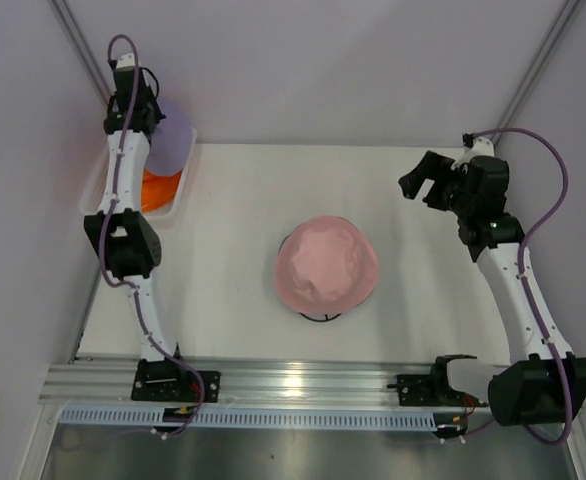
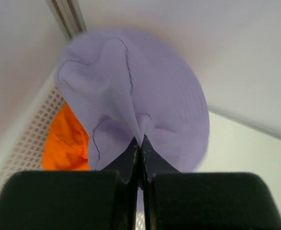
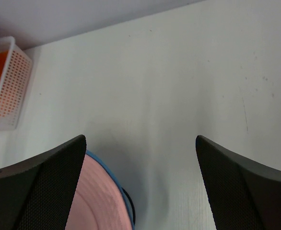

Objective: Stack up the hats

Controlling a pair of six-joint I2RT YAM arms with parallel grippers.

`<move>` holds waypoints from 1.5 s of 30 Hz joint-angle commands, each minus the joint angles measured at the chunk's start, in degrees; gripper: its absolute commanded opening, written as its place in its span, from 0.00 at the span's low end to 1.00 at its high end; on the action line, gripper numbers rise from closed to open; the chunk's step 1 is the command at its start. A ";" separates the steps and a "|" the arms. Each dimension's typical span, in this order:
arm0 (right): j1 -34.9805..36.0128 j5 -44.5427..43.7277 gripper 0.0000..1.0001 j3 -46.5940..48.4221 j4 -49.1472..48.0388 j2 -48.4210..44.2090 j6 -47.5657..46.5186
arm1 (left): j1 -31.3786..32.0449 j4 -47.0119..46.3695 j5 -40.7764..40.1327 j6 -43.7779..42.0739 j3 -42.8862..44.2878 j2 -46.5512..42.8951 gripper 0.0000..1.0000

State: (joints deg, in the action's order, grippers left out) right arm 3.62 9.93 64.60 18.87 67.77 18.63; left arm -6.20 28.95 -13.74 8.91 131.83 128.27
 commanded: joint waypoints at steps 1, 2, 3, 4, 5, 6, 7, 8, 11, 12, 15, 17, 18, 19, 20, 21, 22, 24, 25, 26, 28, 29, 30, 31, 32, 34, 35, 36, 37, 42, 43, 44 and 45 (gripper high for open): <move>-0.19 3.51 1.00 5.61 -0.59 -1.41 1.67 | -0.13 4.61 3.97 -1.17 6.08 -16.35 0.01; -0.19 5.86 1.00 6.06 -0.68 -1.50 2.02 | -0.22 7.23 5.29 -1.00 5.46 -18.73 0.01; -0.19 7.71 1.00 6.50 -0.85 -1.24 2.28 | -0.22 8.04 7.30 -1.00 4.32 -21.28 0.01; -0.19 9.12 1.00 8.16 -0.68 -1.06 2.63 | -0.13 8.92 12.72 -1.26 1.88 -23.74 0.01; -0.28 12.62 1.00 9.05 -0.42 -0.80 3.07 | 0.04 12.32 14.86 -1.17 1.94 -27.77 0.01; -0.19 14.31 1.00 9.75 -0.76 -0.53 3.86 | 0.83 14.97 16.88 -0.91 2.29 -29.29 0.01; -0.19 15.54 1.00 10.37 -1.20 -0.27 4.56 | 1.44 17.61 18.64 -0.82 2.12 -30.69 0.01; -0.19 17.21 1.00 11.76 -1.73 -0.27 5.27 | 2.32 21.90 20.75 -0.65 1.33 -33.75 0.01; -0.19 22.64 0.99 13.53 -4.00 -0.27 8.52 | 8.89 23.96 21.91 -0.21 -7.42 -42.35 0.01; -0.19 24.33 1.00 13.62 -4.98 -0.35 9.83 | 13.01 23.35 22.17 -0.03 -11.90 -44.83 0.01; 1.38 28.55 1.00 11.70 -10.24 -1.84 16.77 | 21.71 19.66 22.35 2.86 -20.87 -52.56 0.01; 3.32 28.39 1.00 10.99 -10.96 -3.78 17.67 | 25.69 17.55 21.65 5.06 -23.10 -55.30 0.01; 5.24 27.78 1.00 10.73 -10.01 -4.57 16.88 | 29.62 17.28 19.99 5.42 -24.68 -57.41 0.01; 5.87 26.47 1.00 10.81 -7.47 -5.27 16.18 | 31.49 17.02 18.76 6.03 -25.39 -58.38 0.01; 6.14 26.37 1.00 10.72 -6.66 -6.76 15.82 | 34.55 16.84 18.40 6.47 -25.66 -59.26 0.01; 6.31 26.71 1.00 10.12 -6.05 -7.55 16.26 | 36.06 16.84 17.53 6.74 -26.53 -60.93 0.01; 6.14 27.24 0.99 9.67 -5.00 -8.26 16.69 | 37.38 16.23 17.17 7.17 -27.06 -61.73 0.01; 6.31 28.29 1.00 6.27 -5.68 -10.80 19.94 | 40.90 14.83 18.39 9.01 -29.16 -64.18 0.01; 6.92 28.91 1.00 4.50 -7.87 -11.68 21.78 | 41.87 12.73 19.00 9.72 -30.91 -64.89 0.01; 7.28 29.00 1.00 2.57 -9.19 -12.91 23.88 | 44.32 11.58 19.53 11.03 -32.67 -65.59 0.01; 8.24 28.13 1.00 -3.30 -13.92 -16.69 30.39 | 47.14 8.51 18.67 12.01 -35.66 -66.74 0.01; 9.55 27.77 1.00 -4.90 -15.08 -17.92 32.32 | 49.68 7.88 18.05 12.36 -36.03 -66.66 0.01; 10.18 27.16 1.00 -6.23 -16.23 -20.20 34.95 | 50.83 7.62 17.17 12.62 -36.29 -66.48 0.01; 10.88 25.33 1.00 -7.20 -15.89 -21.00 35.85 | 51.71 7.09 16.64 12.89 -36.55 -66.22 0.01; 12.19 24.61 1.00 -7.90 -15.10 -21.53 36.38 | 53.20 6.74 16.90 13.33 -37.60 -65.69 0.01; 13.51 22.69 0.99 -8.26 -11.77 -22.59 36.13 | 54.79 5.86 16.73 13.77 -38.40 -64.99 0.01; 14.30 21.63 1.00 -8.78 -10.45 -22.85 35.95 | 56.45 5.59 15.86 13.86 -38.75 -64.46 0.01; 15.70 20.92 1.00 -9.48 -9.74 -23.20 35.95 | 57.17 5.42 15.41 13.94 -39.62 -64.20 0.01; 16.15 19.87 1.00 -10.36 -9.56 -23.90 36.73 | 57.78 4.46 15.23 13.94 -39.89 -64.02 0.01; 18.00 18.11 0.97 -16.95 -16.75 -26.37 42.97 | 60.60 2.87 14.53 14.56 -41.13 -62.27 0.01; 18.00 17.67 0.96 -17.14 -16.68 -26.72 43.15 | 60.77 2.87 14.44 14.56 -41.04 -62.00 0.01; 18.00 17.23 0.92 -17.05 -16.42 -27.16 42.81 | 61.21 2.61 14.35 14.65 -41.13 -61.82 0.01; 18.00 16.96 0.81 -16.61 -15.72 -27.34 42.28 | 61.56 2.43 14.53 14.56 -41.30 -61.74 0.01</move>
State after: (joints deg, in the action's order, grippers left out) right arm 21.28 29.65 47.31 6.96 42.02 58.43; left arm 54.26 35.44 1.85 22.50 90.48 66.89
